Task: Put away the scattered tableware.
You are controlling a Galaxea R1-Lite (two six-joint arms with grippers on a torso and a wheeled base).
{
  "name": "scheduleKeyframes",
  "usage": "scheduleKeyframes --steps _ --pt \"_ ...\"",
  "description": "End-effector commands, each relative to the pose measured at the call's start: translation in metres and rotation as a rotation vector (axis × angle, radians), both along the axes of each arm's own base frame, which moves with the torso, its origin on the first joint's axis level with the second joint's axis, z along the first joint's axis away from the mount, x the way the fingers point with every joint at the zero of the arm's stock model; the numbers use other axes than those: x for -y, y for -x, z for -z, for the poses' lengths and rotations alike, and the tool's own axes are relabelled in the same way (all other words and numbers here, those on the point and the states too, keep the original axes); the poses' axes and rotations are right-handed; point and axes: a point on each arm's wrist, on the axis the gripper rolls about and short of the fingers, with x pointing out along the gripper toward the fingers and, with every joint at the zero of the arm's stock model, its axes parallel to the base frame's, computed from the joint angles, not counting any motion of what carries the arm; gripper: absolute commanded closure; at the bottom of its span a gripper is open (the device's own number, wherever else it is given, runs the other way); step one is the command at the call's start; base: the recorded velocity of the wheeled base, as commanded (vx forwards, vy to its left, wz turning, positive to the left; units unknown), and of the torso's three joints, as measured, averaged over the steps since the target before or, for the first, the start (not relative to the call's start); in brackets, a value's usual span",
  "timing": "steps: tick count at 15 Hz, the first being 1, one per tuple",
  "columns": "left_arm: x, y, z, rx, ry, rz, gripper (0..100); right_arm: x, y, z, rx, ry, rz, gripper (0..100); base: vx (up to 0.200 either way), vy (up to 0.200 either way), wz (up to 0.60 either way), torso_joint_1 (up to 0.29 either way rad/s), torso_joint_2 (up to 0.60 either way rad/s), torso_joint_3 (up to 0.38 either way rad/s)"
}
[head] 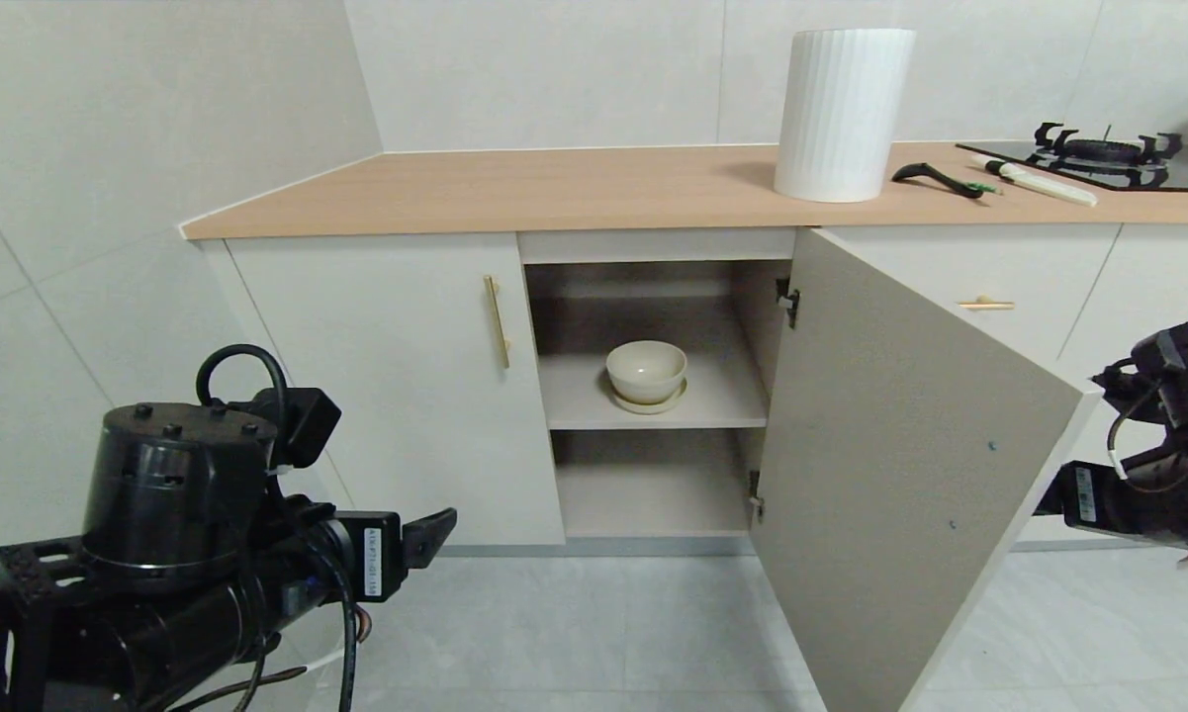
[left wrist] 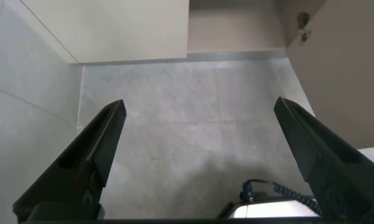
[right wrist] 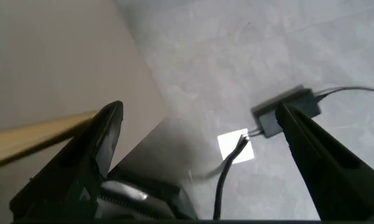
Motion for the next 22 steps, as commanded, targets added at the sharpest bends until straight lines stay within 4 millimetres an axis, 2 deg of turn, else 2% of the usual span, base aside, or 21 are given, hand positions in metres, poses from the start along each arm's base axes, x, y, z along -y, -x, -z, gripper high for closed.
scheduleKeyframes --steps 1,3,6,8,9,10,11,13,16,20,22 --pt "-0.001 0.000 -0.001 0.004 0.002 -0.003 0 -0.019 -0.006 0.008 -0.023 -0.017 -0.064 0 0.000 0.000 0.00 0.000 0.00 0.000" --pt "-0.001 0.000 -0.002 0.006 0.003 -0.003 0 -0.035 -0.006 0.006 -0.005 -0.019 -0.125 0 0.000 0.000 0.00 0.000 0.00 0.000" --pt "-0.001 0.000 -0.003 0.011 0.006 -0.003 0 -0.076 -0.013 0.010 0.044 -0.026 -0.265 0 0.000 0.000 0.00 0.000 0.00 0.000" --pt "-0.001 0.000 -0.004 0.018 0.010 -0.004 0 -0.096 -0.025 0.013 0.079 -0.035 -0.318 0 0.000 0.000 0.00 0.000 0.00 0.000" --pt "0.000 -0.001 -0.005 0.038 0.021 -0.004 0 -0.117 -0.037 0.017 0.106 -0.042 -0.368 0 0.000 0.000 0.00 0.000 0.00 0.000" --pt "0.000 -0.001 -0.005 0.043 0.023 -0.006 0 -0.126 -0.042 0.018 0.114 -0.044 -0.387 0 0.000 0.000 0.00 0.000 0.00 0.000" --pt "0.000 -0.002 -0.006 0.045 0.024 -0.006 0 -0.150 -0.053 0.017 0.137 -0.053 -0.438 0 0.000 0.000 0.00 0.000 0.00 0.000" --pt "0.000 -0.002 -0.006 0.045 0.023 -0.007 0 -0.173 -0.068 0.020 0.159 -0.062 -0.466 0 0.000 0.000 0.00 0.000 0.00 0.000" --pt "0.000 -0.002 -0.006 0.048 0.025 -0.007 0 -0.193 -0.081 0.025 0.173 -0.105 -0.455 0 0.000 0.000 0.00 0.000 0.00 0.000" --pt "0.000 -0.002 -0.005 0.041 0.021 -0.005 0 -0.212 -0.100 0.057 0.248 -0.124 -0.383 0 0.000 0.000 0.00 0.000 0.00 0.000" --pt "0.000 -0.002 -0.005 0.045 0.023 -0.005 0 -0.216 -0.104 0.066 0.267 -0.106 -0.365 0 0.000 0.000 0.00 0.000 0.00 0.000"
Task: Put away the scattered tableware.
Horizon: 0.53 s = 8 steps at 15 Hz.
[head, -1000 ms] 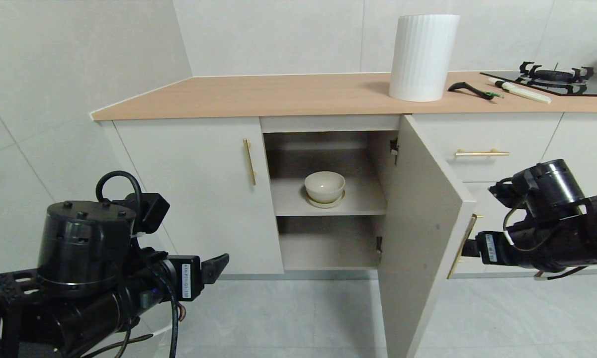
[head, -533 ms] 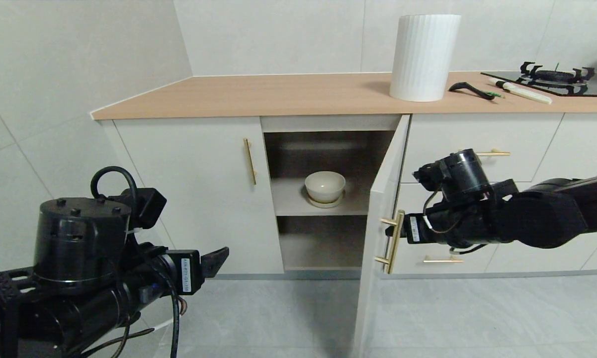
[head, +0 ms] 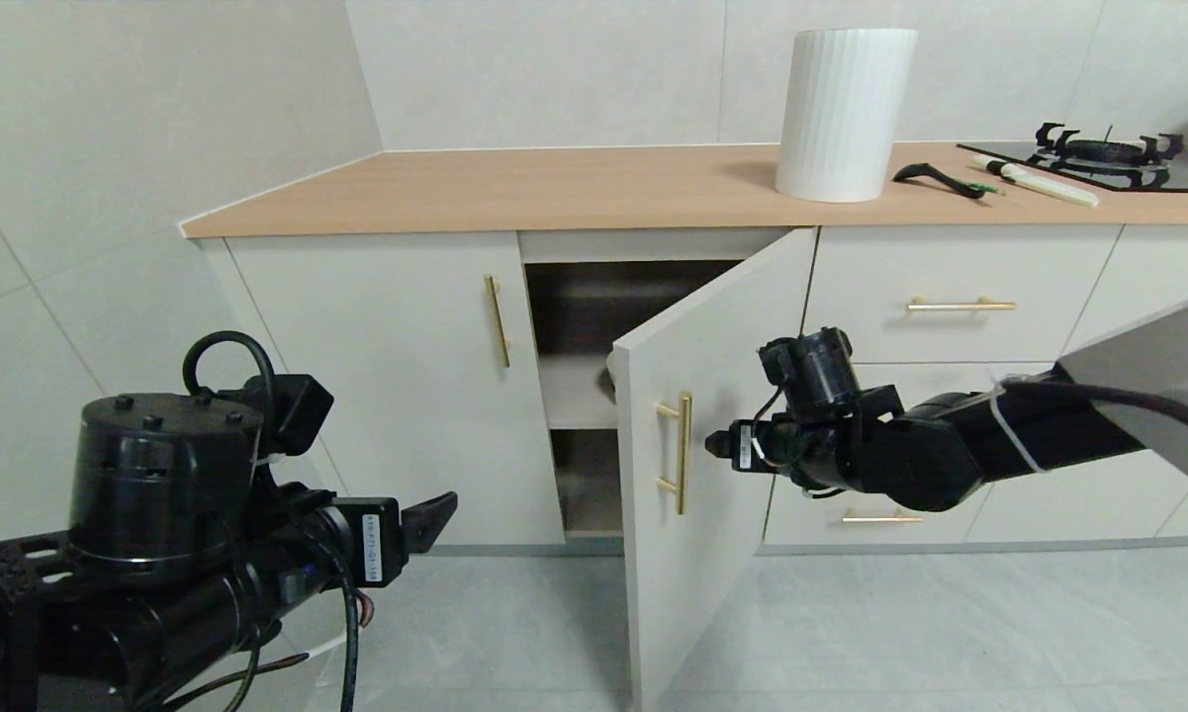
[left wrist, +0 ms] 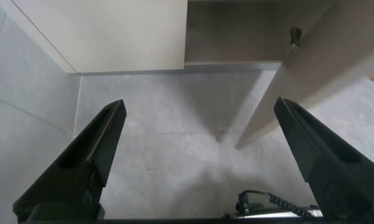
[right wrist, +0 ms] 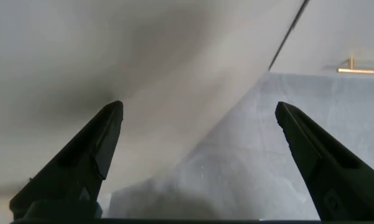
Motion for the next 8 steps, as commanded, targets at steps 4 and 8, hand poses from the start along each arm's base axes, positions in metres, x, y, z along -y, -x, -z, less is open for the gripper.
scheduleKeyframes --steps 4,8 --pt "-0.0003 0.0013 0.0007 -0.003 -0.003 0.002 0 -0.0062 -0.0044 0.0199 -0.032 0.004 0.010 0 0.000 0.000 0.00 0.000 0.00 0.000" --pt "-0.0014 0.0032 -0.0017 0.006 -0.003 0.003 0 -0.0112 -0.0087 0.0238 0.003 -0.020 0.008 0 0.200 0.000 0.00 -0.006 0.00 0.005"
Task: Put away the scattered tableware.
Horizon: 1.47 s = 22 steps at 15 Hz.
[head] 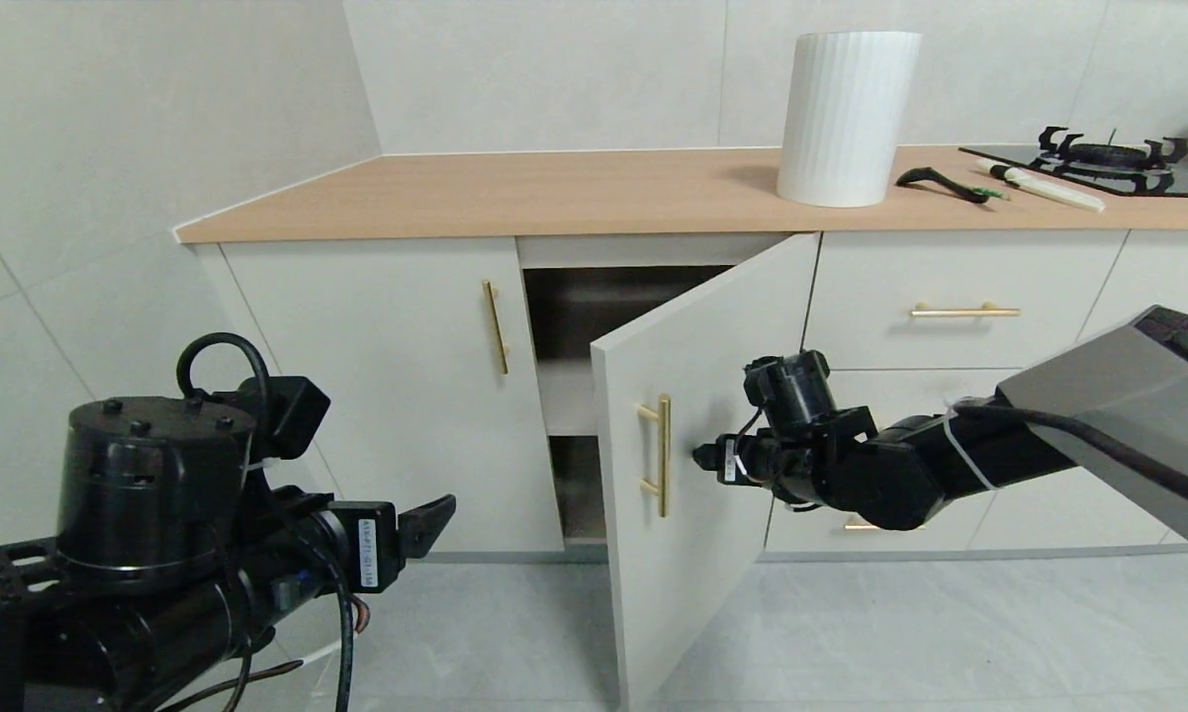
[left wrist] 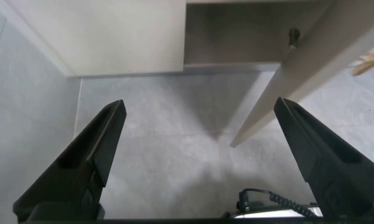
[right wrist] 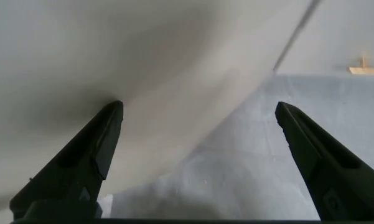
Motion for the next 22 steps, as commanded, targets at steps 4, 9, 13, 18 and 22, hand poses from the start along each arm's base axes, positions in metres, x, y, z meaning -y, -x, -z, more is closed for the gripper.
scheduleKeyframes --steps 4,9,13,18,22 --pt "0.000 0.000 -0.001 0.007 0.004 0.000 0 -0.010 -0.015 0.010 0.061 -0.064 0.068 0 0.200 0.000 0.00 0.002 0.00 0.000" --pt "-0.001 0.002 -0.005 0.022 0.012 0.000 0 -0.017 -0.035 0.007 0.132 -0.128 0.197 0 0.000 0.000 0.00 0.000 0.00 0.000" --pt "-0.001 0.002 -0.005 0.023 0.013 0.000 0 -0.012 -0.063 0.009 0.223 -0.140 0.346 0 0.000 0.000 0.00 0.000 0.00 0.000" --pt "-0.001 0.002 -0.005 0.022 0.012 0.000 0 0.003 -0.086 0.011 0.272 -0.139 0.437 0 0.000 0.000 0.00 0.000 0.00 0.000" --pt "-0.001 0.002 -0.005 0.023 0.013 0.000 0 0.010 -0.082 -0.008 0.295 -0.154 0.446 0 0.000 0.000 0.00 0.000 0.00 0.000"
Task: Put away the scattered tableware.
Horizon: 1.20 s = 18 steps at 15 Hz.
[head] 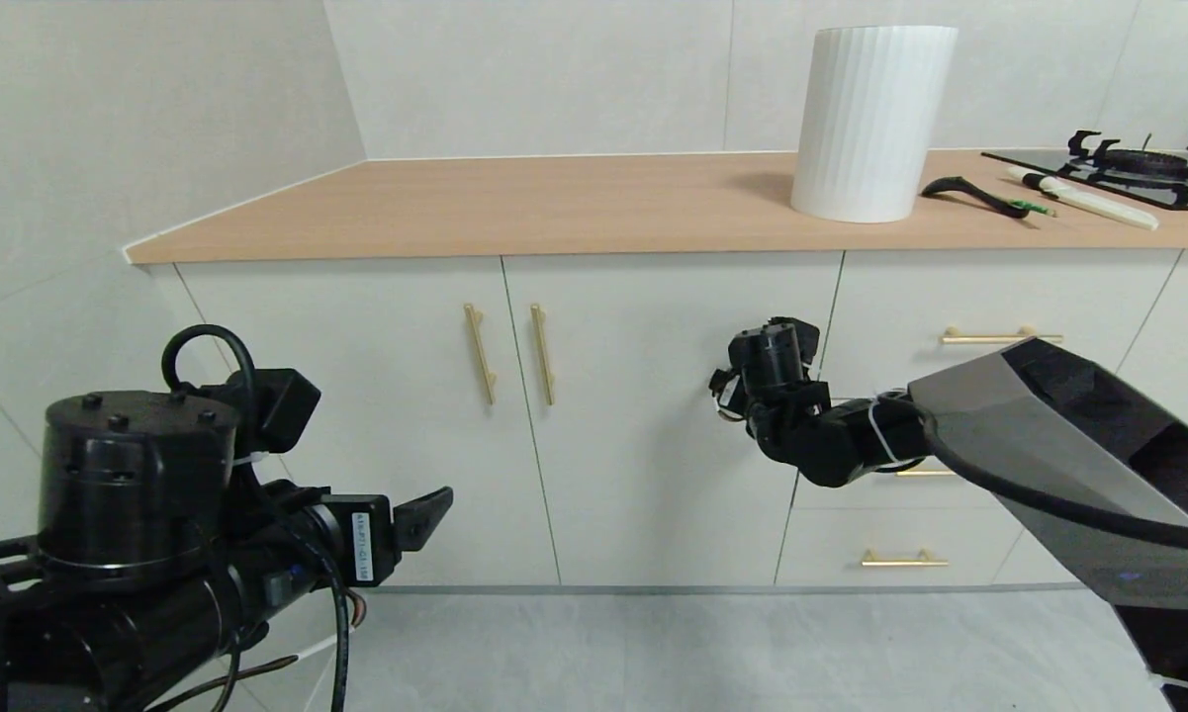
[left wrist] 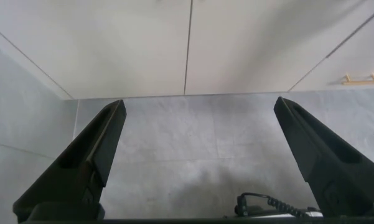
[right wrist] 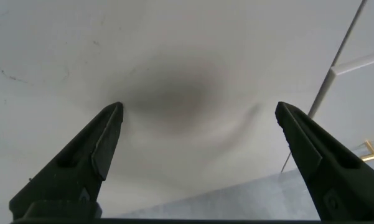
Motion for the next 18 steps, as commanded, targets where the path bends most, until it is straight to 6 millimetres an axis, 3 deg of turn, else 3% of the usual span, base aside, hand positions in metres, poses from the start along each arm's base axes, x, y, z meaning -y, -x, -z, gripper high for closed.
scheduleKeyframes --steps 1,4,5,6,7,8,9,10,11,12,14,15,16,18 --pt "0.000 0.000 -0.001 0.004 0.002 -0.001 0 0.003 0.018 -0.026 0.017 -0.006 -0.009 0 0.000 0.000 0.00 0.000 0.00 0.000" --pt "-0.003 0.004 -0.007 0.030 0.012 0.000 0 0.022 0.072 -0.097 0.089 -0.031 -0.030 0 0.000 0.000 0.00 0.000 0.00 0.000" --pt "-0.007 0.010 -0.013 0.057 0.009 0.003 0 0.048 0.111 -0.142 0.156 -0.050 -0.024 0 0.000 0.000 0.00 0.000 0.00 0.000" --pt "-0.014 0.022 -0.015 0.079 0.007 0.005 0 0.071 0.145 -0.170 0.200 -0.036 -0.017 0 0.000 0.000 0.00 0.000 0.00 0.000" --pt "-0.015 0.025 -0.015 0.082 0.003 0.009 0 0.076 0.152 -0.173 0.204 -0.028 -0.014 0 0.000 0.000 0.00 0.000 0.00 0.000" --pt "-0.030 0.052 -0.012 0.123 -0.040 0.031 0 0.122 0.212 -0.192 0.247 0.051 0.026 0 0.000 0.000 0.00 0.000 0.00 0.000" --pt "-0.040 0.068 -0.012 0.160 -0.045 0.028 0 0.145 0.245 -0.192 0.262 0.085 0.054 0 0.000 0.000 0.00 0.000 0.00 0.000" --pt "-0.047 0.077 -0.012 0.182 -0.038 0.016 0 0.156 0.264 -0.191 0.272 0.099 0.068 0 0.000 0.000 0.00 0.000 0.00 0.000" --pt "-0.065 0.103 -0.009 0.252 -0.020 -0.032 0 0.183 0.313 -0.180 0.298 0.141 0.109 0 0.000 0.000 0.00 0.000 0.00 0.000" --pt "-0.077 0.123 -0.009 0.318 -0.004 -0.057 0 0.197 0.339 -0.165 0.296 0.174 0.147 0 0.000 0.000 0.00 0.000 0.00 0.000" --pt "-0.097 0.164 -0.002 0.384 -0.011 -0.115 0 0.213 0.384 -0.126 0.285 0.241 0.178 0 0.000 0.000 0.00 0.000 0.00 0.000" --pt "-0.097 0.164 -0.002 0.384 -0.011 -0.115 0 0.213 0.384 -0.126 0.285 0.241 0.178 0 0.000 0.000 0.00 0.000 0.00 0.000" --pt "-0.109 0.197 0.012 0.393 -0.033 -0.175 0 0.221 0.424 -0.104 0.337 0.310 0.184 0 0.000 0.000 0.00 0.000 0.00 0.000" --pt "-0.113 0.222 0.032 0.412 -0.040 -0.244 0 0.229 0.468 -0.081 0.352 0.426 0.189 0 0.000 0.000 0.00 0.000 0.00 0.000"
